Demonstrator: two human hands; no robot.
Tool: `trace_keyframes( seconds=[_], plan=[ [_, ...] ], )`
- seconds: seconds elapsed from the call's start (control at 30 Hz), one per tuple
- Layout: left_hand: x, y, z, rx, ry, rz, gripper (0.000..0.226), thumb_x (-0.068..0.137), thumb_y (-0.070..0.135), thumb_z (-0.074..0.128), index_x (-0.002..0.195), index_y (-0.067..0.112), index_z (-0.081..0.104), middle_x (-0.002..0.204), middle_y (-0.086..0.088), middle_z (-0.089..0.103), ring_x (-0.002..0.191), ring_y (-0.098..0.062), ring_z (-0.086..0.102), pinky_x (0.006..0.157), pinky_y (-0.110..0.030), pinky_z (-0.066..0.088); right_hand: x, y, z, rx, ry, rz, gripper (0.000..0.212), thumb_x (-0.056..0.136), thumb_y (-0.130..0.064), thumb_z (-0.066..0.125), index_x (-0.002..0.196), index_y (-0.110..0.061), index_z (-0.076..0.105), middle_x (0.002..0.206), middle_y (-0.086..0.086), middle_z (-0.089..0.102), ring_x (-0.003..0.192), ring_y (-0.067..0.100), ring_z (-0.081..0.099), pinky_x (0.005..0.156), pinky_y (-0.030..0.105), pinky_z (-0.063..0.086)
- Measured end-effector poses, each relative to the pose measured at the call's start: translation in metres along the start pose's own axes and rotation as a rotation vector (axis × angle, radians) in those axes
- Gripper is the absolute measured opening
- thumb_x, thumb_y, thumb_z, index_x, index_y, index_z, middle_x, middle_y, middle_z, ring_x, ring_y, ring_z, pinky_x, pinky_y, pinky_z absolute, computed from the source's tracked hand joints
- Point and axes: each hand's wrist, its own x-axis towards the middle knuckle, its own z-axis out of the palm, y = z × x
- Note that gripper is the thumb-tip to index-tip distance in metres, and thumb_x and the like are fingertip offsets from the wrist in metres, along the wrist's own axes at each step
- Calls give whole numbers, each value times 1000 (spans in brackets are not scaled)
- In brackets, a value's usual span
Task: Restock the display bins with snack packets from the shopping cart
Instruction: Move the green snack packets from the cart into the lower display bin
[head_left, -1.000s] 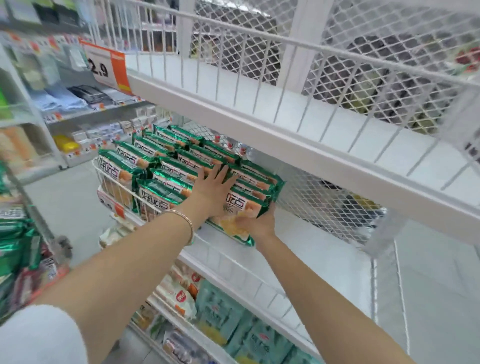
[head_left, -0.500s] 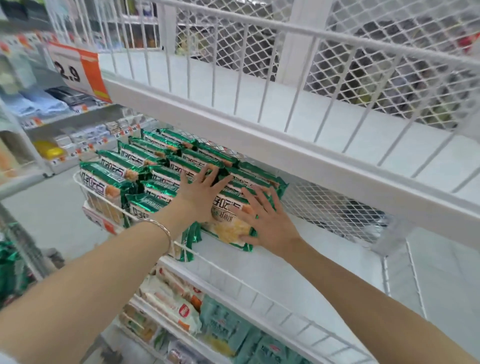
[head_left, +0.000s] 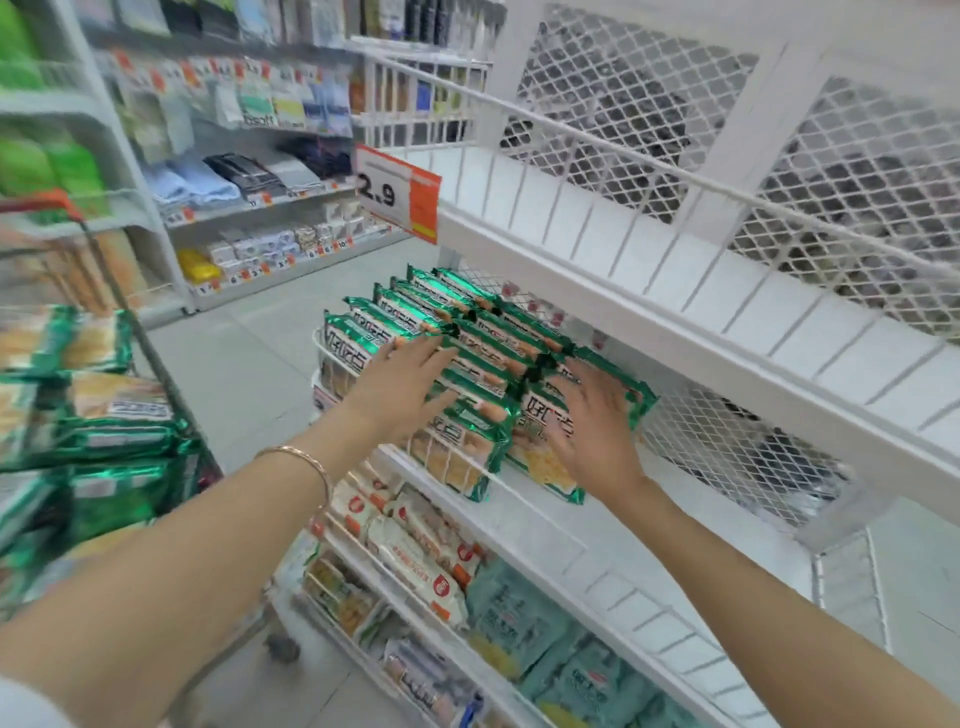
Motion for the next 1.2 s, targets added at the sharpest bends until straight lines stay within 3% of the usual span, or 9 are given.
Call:
trace_keyframes(
  seconds=[0.2, 0.33, 0.5, 0.67, 0.77, 0.83, 0.97, 1.07, 1.2],
  plan=[
    [-125, -139, -34, 14, -137, -216, 57, 102, 51, 39, 152, 23, 35, 163, -4, 26, 147, -25, 29, 116, -46, 25, 52, -175, 18, 84, -44, -59, 40, 96, -17, 57, 136, -9, 56, 148, 14, 47, 141, 29, 38, 122, 51, 13],
    [-210, -226, -49, 71, -282, -342, 60, 102, 53, 38, 151, 19, 37, 160, -9, 30, 144, -29, 32, 115, -51, 32, 57, -291, 65, 165, -143, -103, 33, 85, -8, 66, 118, -5, 66, 134, 21, 56, 125, 40, 51, 110, 61, 33],
    [-301, -308, -59, -10, -384, -550, 64, 103, 53, 34, 157, 18, 26, 165, -9, 17, 149, -31, 23, 118, -53, 27, 51, -404, 120, 226, -366, -93, 37, 95, -19, 56, 132, -16, 59, 149, 9, 44, 135, 31, 41, 119, 51, 24],
    [-359, -364, -47, -93, -340, -695, 57, 103, 52, 35, 147, 16, 42, 152, -8, 42, 137, -29, 42, 108, -50, 40, 48, -456, 173, 194, -618, -124, 37, 97, -20, 53, 132, -11, 58, 131, 9, 57, 120, 28, 54, 108, 46, 37],
    [-379, -378, -37, -185, -308, -762, 55, 103, 48, 38, 146, 14, 44, 151, -8, 45, 137, -28, 43, 110, -48, 40, 43, -460, 221, 230, -922, 138, 27, 96, -18, 54, 118, -3, 59, 111, 13, 66, 94, 27, 64, 93, 46, 55],
    [-386, -382, -32, -242, -293, -782, 53, 104, 45, 39, 145, 12, 45, 150, -9, 46, 137, -26, 44, 111, -45, 39, 37, -462, 252, 362, -1049, 404, 22, 98, -19, 55, 110, -1, 57, 110, 16, 64, 90, 25, 61, 96, 48, 54],
    [-384, -391, -19, -311, -237, -835, 48, 104, 41, 43, 142, 12, 49, 147, -9, 49, 134, -24, 47, 111, -41, 39, 29, -480, 290, 493, -1207, 771, 81, 93, -46, 65, 150, -1, 31, 151, 19, 42, 132, 37, 47, 105, 44, 45],
    [-369, -393, -10, -404, -175, -898, 41, 103, 37, 47, 138, 17, 54, 143, -5, 53, 121, -25, 58, 103, -43, 46, 37, -473, 309, 545, -1277, 741, 97, 73, -36, 86, 148, -1, 35, 142, 17, 52, 123, 35, 56, 100, 43, 50],
    [-344, -389, 2, -603, -108, -1009, 29, 102, 32, 50, 120, 13, 63, 122, -4, 64, 102, -23, 62, 87, -35, 49, 91, -443, 275, 768, -1405, 813, 39, 78, -14, 80, 108, 1, 61, 108, 15, 70, 87, 26, 71, 71, 31, 61]
  ],
)
